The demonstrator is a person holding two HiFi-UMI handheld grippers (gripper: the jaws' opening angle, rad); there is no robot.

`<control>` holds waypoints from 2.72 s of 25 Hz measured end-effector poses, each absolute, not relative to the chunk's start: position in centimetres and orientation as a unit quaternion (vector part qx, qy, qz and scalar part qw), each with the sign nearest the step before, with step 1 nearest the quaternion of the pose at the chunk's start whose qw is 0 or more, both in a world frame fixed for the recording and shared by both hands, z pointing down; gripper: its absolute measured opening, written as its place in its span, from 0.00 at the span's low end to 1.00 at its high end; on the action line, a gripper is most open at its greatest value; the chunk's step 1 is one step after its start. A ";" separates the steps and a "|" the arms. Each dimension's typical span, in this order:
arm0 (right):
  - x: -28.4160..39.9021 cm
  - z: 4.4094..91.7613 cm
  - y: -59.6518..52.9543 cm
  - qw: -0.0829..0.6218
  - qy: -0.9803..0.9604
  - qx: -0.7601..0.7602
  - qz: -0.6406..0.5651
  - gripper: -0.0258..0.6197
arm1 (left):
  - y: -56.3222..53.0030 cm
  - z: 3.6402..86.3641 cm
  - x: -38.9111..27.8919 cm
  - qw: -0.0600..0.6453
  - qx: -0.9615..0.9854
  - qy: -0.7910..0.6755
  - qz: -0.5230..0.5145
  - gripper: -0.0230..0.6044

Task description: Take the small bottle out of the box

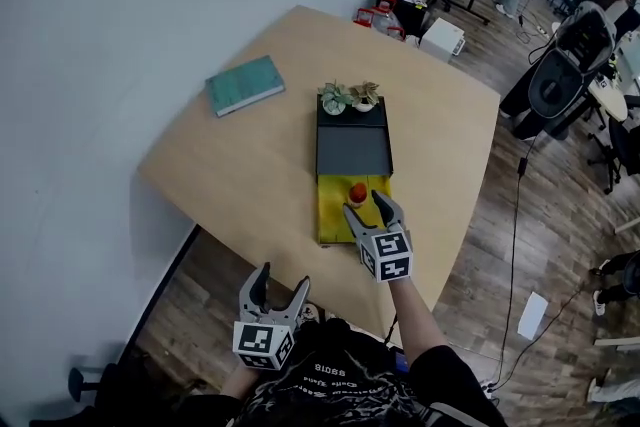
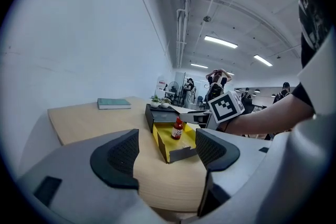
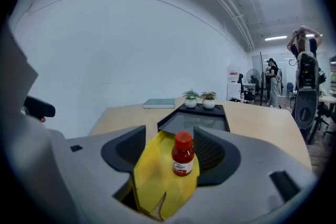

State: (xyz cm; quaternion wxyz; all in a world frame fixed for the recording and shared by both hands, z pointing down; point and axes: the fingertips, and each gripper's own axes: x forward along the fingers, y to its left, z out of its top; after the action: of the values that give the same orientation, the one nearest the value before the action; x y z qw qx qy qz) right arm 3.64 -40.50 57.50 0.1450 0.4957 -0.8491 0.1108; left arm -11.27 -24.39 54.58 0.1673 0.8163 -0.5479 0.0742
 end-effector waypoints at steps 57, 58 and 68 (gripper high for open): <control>3.5 47.1 -34.2 0.146 -0.867 0.475 0.031 0.28 | -23.6 53.7 -9.8 0.162 0.831 -0.529 0.064 0.59; 3.6 46.9 -33.7 0.142 -0.867 0.477 0.031 0.28 | -23.6 53.5 -9.6 0.159 0.833 -0.525 0.063 0.59; 6.6 47.6 -27.9 0.145 -0.843 0.515 0.049 0.28 | -22.9 53.2 -7.7 0.149 0.855 -0.494 0.056 0.59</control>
State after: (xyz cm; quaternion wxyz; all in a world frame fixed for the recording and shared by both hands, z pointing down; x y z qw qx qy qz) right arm 6.60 -27.93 47.58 0.1445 0.5154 -0.8432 0.0490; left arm -7.69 -22.89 53.16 0.1488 0.8549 -0.4939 0.0561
